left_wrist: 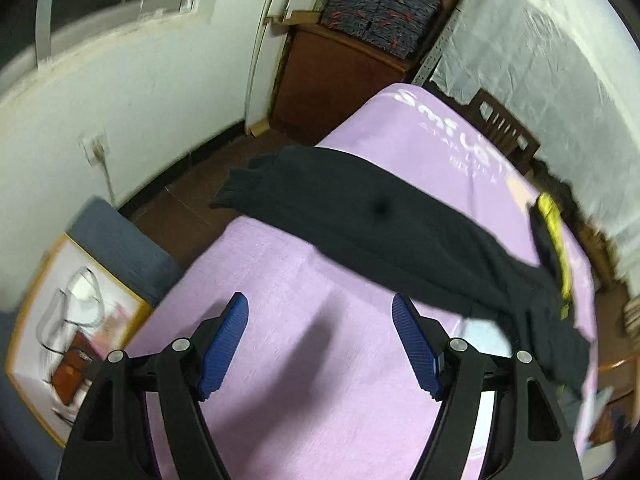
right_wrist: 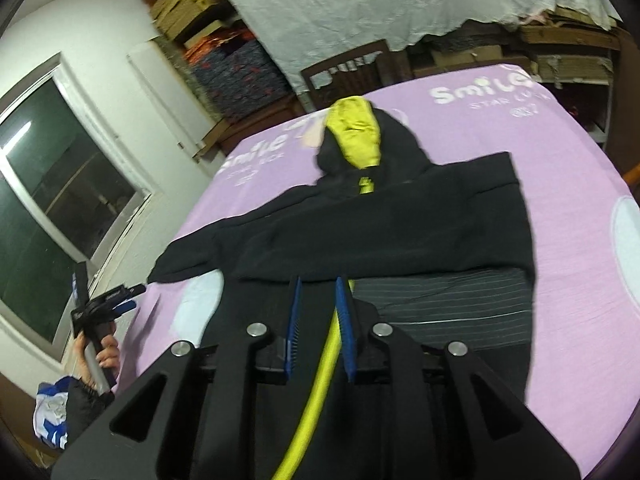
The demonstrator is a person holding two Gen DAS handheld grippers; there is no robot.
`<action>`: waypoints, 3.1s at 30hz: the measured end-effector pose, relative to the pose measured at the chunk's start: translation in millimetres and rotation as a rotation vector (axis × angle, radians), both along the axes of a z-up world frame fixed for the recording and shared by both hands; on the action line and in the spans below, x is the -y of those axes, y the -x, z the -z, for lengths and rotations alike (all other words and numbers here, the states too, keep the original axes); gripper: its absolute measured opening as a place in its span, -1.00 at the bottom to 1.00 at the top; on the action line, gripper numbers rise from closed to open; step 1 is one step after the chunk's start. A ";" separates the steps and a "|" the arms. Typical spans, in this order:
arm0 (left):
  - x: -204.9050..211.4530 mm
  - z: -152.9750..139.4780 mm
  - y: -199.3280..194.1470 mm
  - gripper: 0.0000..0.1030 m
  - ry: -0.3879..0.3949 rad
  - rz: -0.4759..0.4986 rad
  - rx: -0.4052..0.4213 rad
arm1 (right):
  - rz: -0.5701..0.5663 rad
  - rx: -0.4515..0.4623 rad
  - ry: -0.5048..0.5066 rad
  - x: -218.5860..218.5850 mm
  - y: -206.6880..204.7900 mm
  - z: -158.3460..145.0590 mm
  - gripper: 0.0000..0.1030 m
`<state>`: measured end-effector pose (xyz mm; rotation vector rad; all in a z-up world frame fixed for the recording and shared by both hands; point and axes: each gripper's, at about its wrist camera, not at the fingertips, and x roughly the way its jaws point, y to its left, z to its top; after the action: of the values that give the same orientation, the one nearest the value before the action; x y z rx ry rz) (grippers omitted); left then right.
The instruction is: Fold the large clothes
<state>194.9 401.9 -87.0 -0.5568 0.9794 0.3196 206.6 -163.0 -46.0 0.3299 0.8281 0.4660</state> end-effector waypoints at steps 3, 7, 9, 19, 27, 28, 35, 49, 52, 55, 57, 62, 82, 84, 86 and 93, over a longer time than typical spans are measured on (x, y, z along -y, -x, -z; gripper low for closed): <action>-7.5 7.4 -10.2 0.45 0.105 -0.008 0.016 | -0.010 0.013 -0.015 -15.8 10.8 -5.7 -0.48; -2.4 14.0 -27.3 0.45 0.162 0.002 0.026 | -0.021 0.010 -0.021 -30.9 21.2 -7.1 -0.47; 2.0 17.8 -37.7 0.45 0.176 0.012 0.029 | -0.021 0.003 -0.021 -33.3 22.3 -6.4 -0.46; 2.4 30.4 -70.8 0.45 0.210 -0.027 0.044 | 0.017 -0.029 -0.041 -22.5 20.4 3.3 -0.41; -2.2 21.2 -75.2 -0.39 0.149 -0.059 0.053 | 0.059 -0.058 0.041 -8.8 -4.5 24.5 -0.41; -1.6 19.2 -76.4 -0.58 0.122 -0.049 0.047 | 0.060 -0.054 0.076 -8.3 -11.4 26.2 -0.41; 24.6 -8.9 -80.0 -0.84 -0.075 0.016 0.035 | 0.080 -0.089 0.201 2.9 -80.5 56.0 -0.54; 219.1 -98.3 -106.5 -0.87 -0.486 0.301 0.186 | 0.061 -0.216 -0.036 43.1 -121.0 104.7 -0.71; 262.4 -101.7 -112.1 -0.87 -0.515 0.362 0.212 | 0.060 -0.208 -0.081 51.8 -118.6 98.2 -0.68; 302.3 -98.6 -116.2 -0.87 -0.521 0.419 0.225 | 0.066 -0.185 -0.132 60.8 -117.2 86.9 -0.63; 326.2 -93.5 -119.4 -0.87 -0.525 0.454 0.224 | 0.069 -0.173 -0.164 66.0 -115.2 81.4 -0.63; 381.5 -68.1 -122.3 -0.87 -0.536 0.550 0.209 | 0.083 -0.173 -0.206 75.9 -114.2 77.9 -0.63; 436.7 27.8 -98.2 0.37 -0.569 0.750 0.060 | 0.129 -0.197 -0.258 94.5 -118.0 86.2 -0.62; 425.2 16.2 -87.4 0.59 -0.582 0.740 0.090 | 0.126 -0.194 -0.250 93.4 -117.6 85.5 -0.62; 403.2 3.6 -78.3 0.69 -0.600 0.693 0.119 | 0.123 -0.187 -0.239 91.7 -116.5 84.4 -0.62; 300.0 0.3 -104.8 0.74 -0.535 0.408 0.041 | 0.085 -0.130 -0.191 79.1 -110.7 73.0 -0.61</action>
<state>299.7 101.9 -87.3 0.1251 0.8961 0.1903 317.3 -242.1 -119.0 0.5741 0.8944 0.4485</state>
